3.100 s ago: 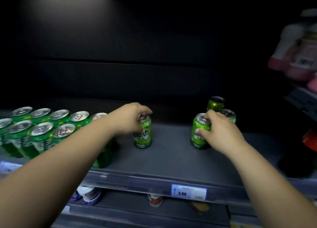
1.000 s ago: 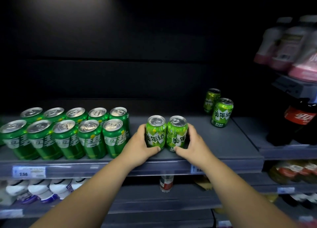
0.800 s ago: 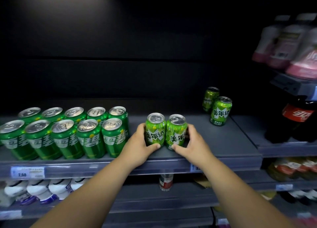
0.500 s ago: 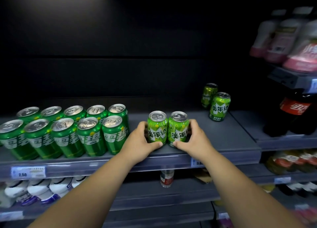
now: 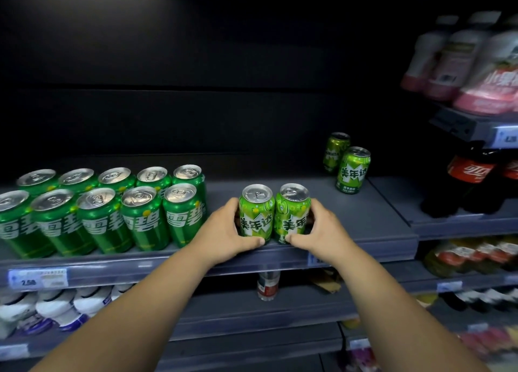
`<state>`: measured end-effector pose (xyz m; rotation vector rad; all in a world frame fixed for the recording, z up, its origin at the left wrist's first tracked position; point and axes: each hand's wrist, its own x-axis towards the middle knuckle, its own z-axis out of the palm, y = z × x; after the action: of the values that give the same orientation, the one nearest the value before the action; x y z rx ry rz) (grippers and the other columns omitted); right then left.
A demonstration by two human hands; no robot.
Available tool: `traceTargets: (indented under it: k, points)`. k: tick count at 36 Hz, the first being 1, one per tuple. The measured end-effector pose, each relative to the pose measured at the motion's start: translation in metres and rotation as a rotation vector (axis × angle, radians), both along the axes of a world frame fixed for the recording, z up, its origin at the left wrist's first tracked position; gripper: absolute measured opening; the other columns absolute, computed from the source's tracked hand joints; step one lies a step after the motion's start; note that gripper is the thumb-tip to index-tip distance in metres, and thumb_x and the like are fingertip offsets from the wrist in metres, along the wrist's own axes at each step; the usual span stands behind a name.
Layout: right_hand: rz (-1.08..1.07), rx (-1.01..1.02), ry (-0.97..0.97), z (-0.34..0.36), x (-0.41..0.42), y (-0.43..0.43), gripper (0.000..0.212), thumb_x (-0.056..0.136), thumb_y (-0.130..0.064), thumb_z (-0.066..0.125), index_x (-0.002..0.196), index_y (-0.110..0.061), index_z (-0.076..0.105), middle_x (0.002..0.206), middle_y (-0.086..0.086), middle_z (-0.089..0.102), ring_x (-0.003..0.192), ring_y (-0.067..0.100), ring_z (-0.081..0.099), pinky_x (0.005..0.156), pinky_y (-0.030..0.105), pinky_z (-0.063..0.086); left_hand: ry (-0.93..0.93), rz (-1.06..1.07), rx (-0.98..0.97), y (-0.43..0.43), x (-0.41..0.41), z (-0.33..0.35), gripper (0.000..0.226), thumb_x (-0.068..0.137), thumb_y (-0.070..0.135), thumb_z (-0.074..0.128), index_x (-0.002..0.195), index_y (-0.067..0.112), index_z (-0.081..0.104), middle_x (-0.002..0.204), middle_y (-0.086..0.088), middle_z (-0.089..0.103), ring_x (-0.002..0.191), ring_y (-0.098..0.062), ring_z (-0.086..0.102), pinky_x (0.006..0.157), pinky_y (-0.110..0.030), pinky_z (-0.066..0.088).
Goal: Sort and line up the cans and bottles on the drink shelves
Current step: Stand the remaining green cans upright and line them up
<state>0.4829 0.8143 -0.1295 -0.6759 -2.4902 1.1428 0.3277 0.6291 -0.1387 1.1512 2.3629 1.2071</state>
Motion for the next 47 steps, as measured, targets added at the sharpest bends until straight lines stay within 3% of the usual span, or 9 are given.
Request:
traceTargets:
  k: [7, 13, 18, 23, 28, 32, 36, 41, 47]
  points:
    - [0.067, 0.037, 0.000, -0.003, 0.002, 0.007, 0.071, 0.059, -0.055, 0.083, 0.119, -0.035, 0.051, 0.114, -0.019, 0.063, 0.107, 0.002, 0.060, 0.086, 0.024, 0.048, -0.033, -0.100, 0.156, -0.004, 0.007, 0.001, 0.097, 0.060, 0.048, 0.089, 0.139, 0.044, 0.033, 0.139, 0.012, 0.049, 0.130, -0.004, 0.048, 0.111, -0.040, 0.042]
    - [0.063, -0.027, 0.075, 0.010, 0.013, 0.038, 0.076, 0.053, -0.083, 0.075, 0.118, -0.051, 0.055, 0.134, -0.017, 0.057, 0.127, 0.003, 0.052, 0.108, 0.037, 0.044, 0.005, -0.094, 0.250, 0.000, 0.011, 0.038, 0.099, 0.062, 0.062, 0.077, 0.146, 0.045, 0.025, 0.146, 0.011, 0.038, 0.133, 0.002, 0.040, 0.111, -0.038, 0.041]
    - [-0.048, 0.050, 0.175, 0.030, 0.021, 0.080, 0.054, 0.074, -0.042, 0.086, 0.118, -0.044, 0.055, 0.129, -0.011, 0.059, 0.122, 0.006, 0.054, 0.104, 0.032, 0.045, 0.215, -0.130, 0.231, 0.024, 0.004, 0.088, 0.071, 0.067, 0.062, 0.070, 0.130, 0.049, 0.040, 0.134, 0.013, 0.050, 0.122, 0.003, 0.050, 0.099, -0.026, 0.045]
    - [-0.234, 0.181, 0.292, 0.038, 0.019, 0.135, 0.053, 0.071, -0.028, 0.088, 0.118, -0.027, 0.063, 0.117, -0.003, 0.060, 0.110, 0.017, 0.061, 0.098, 0.039, 0.050, 0.521, -0.220, 0.059, 0.079, -0.009, 0.128, 0.046, 0.077, 0.048, 0.073, 0.118, 0.033, 0.060, 0.112, 0.015, 0.058, 0.103, 0.002, 0.057, 0.092, -0.024, 0.048]
    - [-0.327, 0.141, 0.273, 0.041, 0.004, 0.179, 0.064, 0.074, -0.022, 0.086, 0.130, -0.020, 0.056, 0.120, -0.004, 0.049, 0.118, 0.020, 0.054, 0.102, 0.034, 0.044, 0.632, -0.298, -0.153, 0.158, -0.016, 0.145, 0.044, 0.082, 0.035, 0.077, 0.122, 0.026, 0.062, 0.113, 0.006, 0.062, 0.098, -0.009, 0.061, 0.090, -0.033, 0.051]
    - [-0.233, 0.043, 0.191, 0.040, -0.015, 0.198, 0.080, 0.075, -0.023, 0.087, 0.144, -0.020, 0.046, 0.133, 0.002, 0.052, 0.121, 0.019, 0.054, 0.102, 0.029, 0.044, 0.616, -0.301, -0.317, 0.226, -0.023, 0.145, 0.053, 0.085, 0.034, 0.074, 0.134, 0.023, 0.056, 0.126, 0.000, 0.063, 0.106, -0.017, 0.061, 0.092, -0.031, 0.050]
    - [-0.141, 0.014, 0.154, 0.040, -0.023, 0.212, 0.077, 0.077, -0.019, 0.085, 0.143, -0.023, 0.048, 0.121, -0.003, 0.059, 0.115, 0.018, 0.060, 0.093, 0.024, 0.045, 0.554, -0.289, -0.410, 0.276, -0.028, 0.138, 0.055, 0.084, 0.034, 0.073, 0.134, 0.027, 0.053, 0.126, -0.001, 0.063, 0.108, -0.020, 0.061, 0.092, -0.034, 0.051]
    - [-0.114, -0.037, 0.135, 0.042, -0.013, 0.236, 0.084, 0.072, -0.019, 0.088, 0.144, -0.027, 0.045, 0.118, -0.007, 0.059, 0.108, 0.012, 0.058, 0.091, 0.026, 0.047, 0.527, -0.265, -0.406, 0.321, -0.032, 0.124, 0.052, 0.080, 0.044, 0.075, 0.127, 0.029, 0.056, 0.119, 0.001, 0.066, 0.106, -0.020, 0.063, 0.076, -0.025, 0.043]
    - [-0.095, -0.054, 0.120, 0.040, -0.005, 0.259, 0.090, 0.066, -0.022, 0.093, 0.144, -0.025, 0.047, 0.119, -0.007, 0.061, 0.112, 0.015, 0.060, 0.100, 0.036, 0.051, 0.461, -0.225, -0.457, 0.354, -0.039, 0.108, 0.082, 0.086, 0.049, 0.071, 0.153, 0.020, 0.034, 0.147, -0.006, 0.051, 0.131, -0.024, 0.052, 0.100, -0.025, 0.041]
